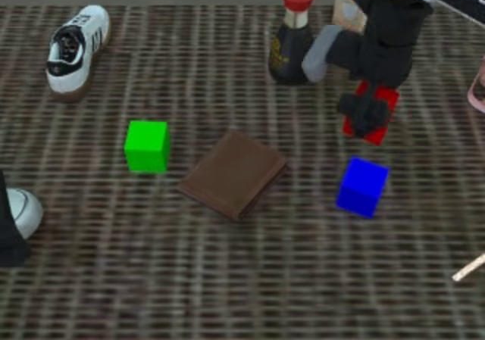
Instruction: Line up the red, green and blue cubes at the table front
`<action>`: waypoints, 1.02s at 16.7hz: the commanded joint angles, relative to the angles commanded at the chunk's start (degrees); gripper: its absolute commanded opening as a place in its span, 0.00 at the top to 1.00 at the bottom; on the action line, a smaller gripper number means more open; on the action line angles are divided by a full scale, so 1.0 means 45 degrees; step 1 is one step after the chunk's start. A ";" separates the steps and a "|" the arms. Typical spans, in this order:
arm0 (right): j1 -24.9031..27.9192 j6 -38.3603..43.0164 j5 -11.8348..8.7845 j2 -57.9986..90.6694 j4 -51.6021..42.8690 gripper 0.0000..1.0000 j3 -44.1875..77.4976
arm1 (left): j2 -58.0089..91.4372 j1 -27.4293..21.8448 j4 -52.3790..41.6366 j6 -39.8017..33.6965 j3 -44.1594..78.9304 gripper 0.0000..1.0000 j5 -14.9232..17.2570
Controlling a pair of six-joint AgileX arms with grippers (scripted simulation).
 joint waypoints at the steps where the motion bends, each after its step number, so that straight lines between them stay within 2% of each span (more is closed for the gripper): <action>1: 0.0709 0.0202 0.0001 0.0045 -0.0104 1.00 0.0122 | 0.0000 0.0000 0.0000 0.0000 0.0000 0.00 0.0000; 7: 0.5921 0.1538 -0.0020 0.0244 -0.0765 1.00 0.0807 | 0.0000 0.0000 0.0000 0.0000 0.0000 0.00 0.0000; 9: 0.7188 0.1914 -0.0001 0.0200 -0.0870 1.00 0.0992 | 0.0000 0.0000 0.0000 0.0000 0.0000 0.00 0.0000; 12: 0.8084 0.2235 0.0033 0.0113 -0.0922 1.00 0.1123 | 0.0000 0.0000 0.0000 0.0000 0.0000 0.00 0.0000; 17: 0.8091 0.2262 0.0011 0.0134 -0.0878 1.00 0.1058 | 0.0000 0.0000 0.0000 0.0000 0.0000 0.00 0.0000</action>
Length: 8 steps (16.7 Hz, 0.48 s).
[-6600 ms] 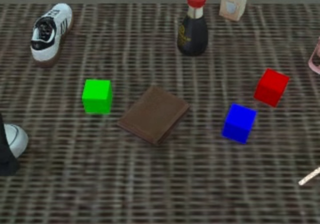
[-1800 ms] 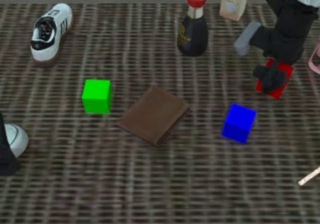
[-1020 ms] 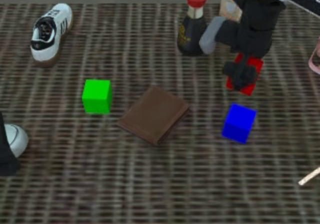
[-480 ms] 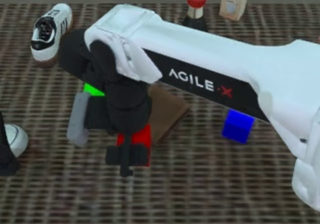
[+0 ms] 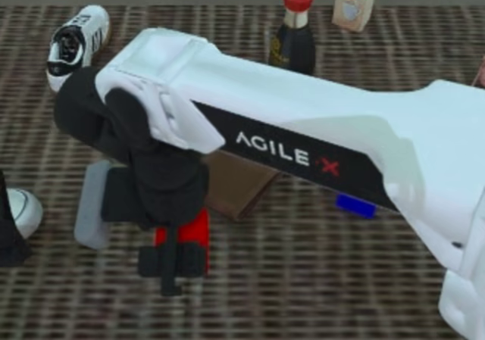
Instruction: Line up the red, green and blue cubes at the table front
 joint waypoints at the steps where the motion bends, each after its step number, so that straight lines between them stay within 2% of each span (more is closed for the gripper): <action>1: -0.0005 0.0006 -0.0001 -0.0001 0.0177 1.00 -0.0174 | 0.0000 0.0000 0.0000 0.0000 0.0000 0.00 0.0000; 8: 0.0041 0.0018 0.0017 0.0175 0.3183 1.00 -0.2942 | 0.0000 0.0000 0.0000 0.0000 0.0000 0.00 0.0000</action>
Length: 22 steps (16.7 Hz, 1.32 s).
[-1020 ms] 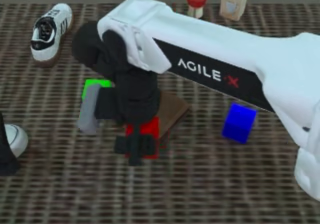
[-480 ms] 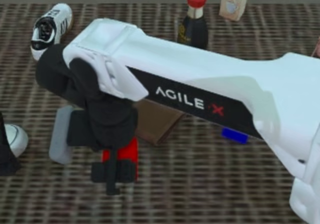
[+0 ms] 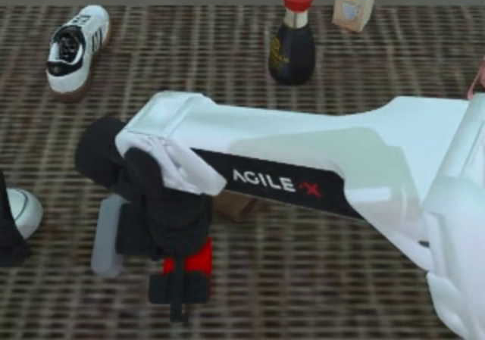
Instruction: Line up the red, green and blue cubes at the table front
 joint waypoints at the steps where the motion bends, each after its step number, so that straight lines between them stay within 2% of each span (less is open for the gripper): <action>1: 0.0010 -0.0004 0.0008 0.0018 0.0129 1.00 -0.0125 | 0.0000 0.0000 0.0000 0.0000 0.0000 0.00 0.0000; 4: 0.0012 -0.0004 0.0009 0.0021 0.0142 1.00 -0.0138 | 0.0000 0.0000 0.0000 0.0000 0.0000 0.00 0.0000; 17: 0.0012 -0.0004 0.0009 0.0021 0.0142 0.02 -0.0138 | 0.0000 0.0000 0.0000 0.0000 0.0000 0.00 0.0000; 22: 0.0012 -0.0004 0.0009 0.0021 0.0142 0.00 -0.0138 | 0.0000 0.0000 0.0000 0.0000 0.0000 0.00 0.0000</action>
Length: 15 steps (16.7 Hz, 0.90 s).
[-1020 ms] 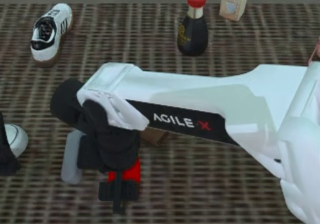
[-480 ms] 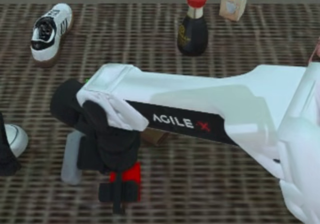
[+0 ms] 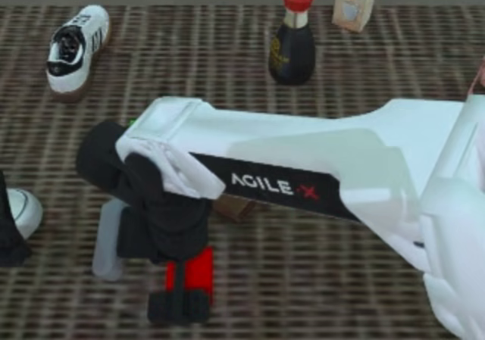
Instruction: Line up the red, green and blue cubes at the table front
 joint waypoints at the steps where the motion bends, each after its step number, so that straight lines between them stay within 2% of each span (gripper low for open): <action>1: 0.0000 0.0000 0.0000 0.0000 0.0000 0.00 0.0000 | 0.0000 0.0000 0.0000 0.0000 0.0000 0.00 0.0000; 6: -0.0006 -0.0009 -0.0005 -0.0004 -0.0224 0.00 0.0222 | 0.0000 0.0000 0.0000 0.0000 0.0000 0.00 0.0000; 12: 0.0070 -0.0030 -0.0018 -0.0283 -0.2937 0.00 0.2566 | 0.0000 0.0000 0.0000 0.0000 0.0000 0.00 0.0000; 15: 0.0073 -0.0031 -0.0005 -0.0376 -0.3263 0.00 0.2891 | 0.0000 0.0000 0.0000 0.0000 0.0000 0.00 0.0000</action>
